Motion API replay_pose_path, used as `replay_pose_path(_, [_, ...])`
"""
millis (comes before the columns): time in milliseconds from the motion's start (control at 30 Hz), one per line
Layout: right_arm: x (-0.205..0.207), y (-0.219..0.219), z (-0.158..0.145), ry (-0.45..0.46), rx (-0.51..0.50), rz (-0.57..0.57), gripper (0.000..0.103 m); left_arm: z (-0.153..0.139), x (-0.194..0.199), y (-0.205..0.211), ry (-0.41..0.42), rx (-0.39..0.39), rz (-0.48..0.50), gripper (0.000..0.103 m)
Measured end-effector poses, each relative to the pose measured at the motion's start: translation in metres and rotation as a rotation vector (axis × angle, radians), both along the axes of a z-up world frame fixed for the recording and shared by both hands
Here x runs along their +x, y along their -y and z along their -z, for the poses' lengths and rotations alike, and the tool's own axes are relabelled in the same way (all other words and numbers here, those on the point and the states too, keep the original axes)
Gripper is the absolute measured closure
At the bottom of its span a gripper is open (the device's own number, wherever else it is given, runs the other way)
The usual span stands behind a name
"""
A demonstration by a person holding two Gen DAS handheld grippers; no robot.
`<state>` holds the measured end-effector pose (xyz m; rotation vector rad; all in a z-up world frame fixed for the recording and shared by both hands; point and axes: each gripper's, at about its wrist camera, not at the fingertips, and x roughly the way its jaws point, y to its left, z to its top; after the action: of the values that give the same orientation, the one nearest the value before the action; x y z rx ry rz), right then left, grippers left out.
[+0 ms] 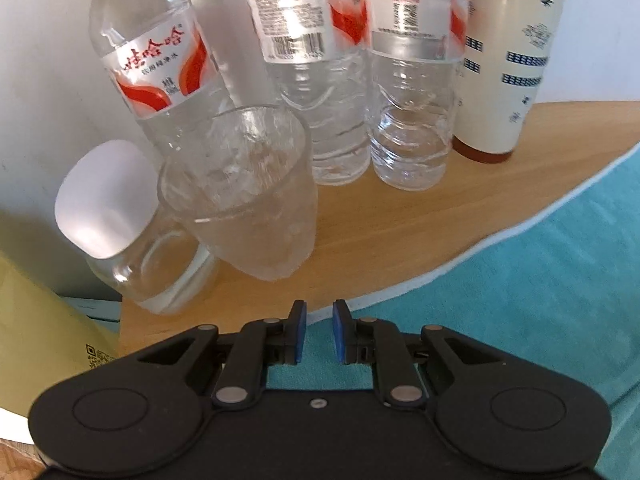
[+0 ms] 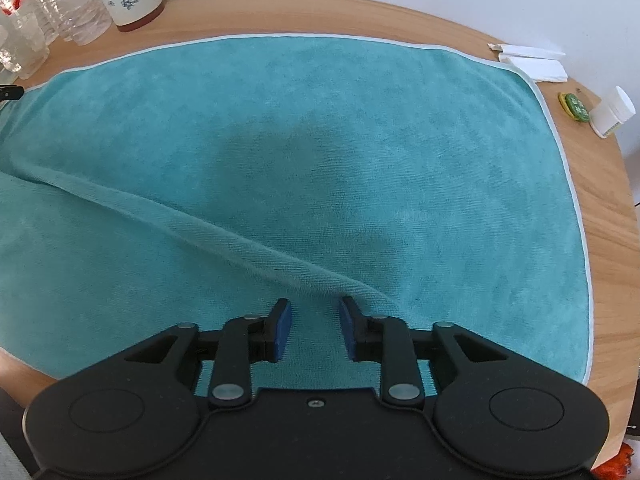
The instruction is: Fold towel
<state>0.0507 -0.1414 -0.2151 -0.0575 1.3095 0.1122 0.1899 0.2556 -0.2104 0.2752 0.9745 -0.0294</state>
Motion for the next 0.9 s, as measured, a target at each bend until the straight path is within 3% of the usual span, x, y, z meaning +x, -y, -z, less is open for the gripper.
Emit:
replay_pose_path(67, [-0.002, 0.003, 0.0, -0.002, 0.008, 0.009, 0.067, 0.002, 0.0, 0.001, 0.014, 0.048, -0.015, 0.089])
replay_pose_path(167, [-0.005, 0.007, 0.001, -0.005, 0.018, 0.021, 0.066, 0.001, 0.001, 0.002, 0.02, 0.06, -0.03, 0.089])
replay_pose_path(300, [-0.005, 0.011, -0.006, 0.025, 0.007, 0.016, 0.066, -0.01, -0.003, 0.005, 0.021, 0.032, -0.04, 0.082])
replay_pose_path(367, [-0.002, 0.02, -0.014, 0.065, 0.01, 0.024, 0.066, -0.023, -0.013, 0.007, 0.043, 0.025, -0.044, 0.073])
replay_pose_path(467, [0.006, 0.036, -0.026, 0.124, 0.014, 0.04, 0.066, -0.044, -0.033, 0.011, 0.046, -0.003, -0.049, 0.071])
replay_pose_path(633, [0.055, 0.064, -0.033, 0.188, 0.012, 0.084, 0.066, -0.067, -0.08, 0.028, 0.015, -0.027, -0.07, 0.06])
replay_pose_path(900, [0.142, 0.068, -0.013, 0.228, 0.061, 0.016, 0.066, -0.052, -0.13, 0.051, -0.101, -0.055, -0.15, 0.06])
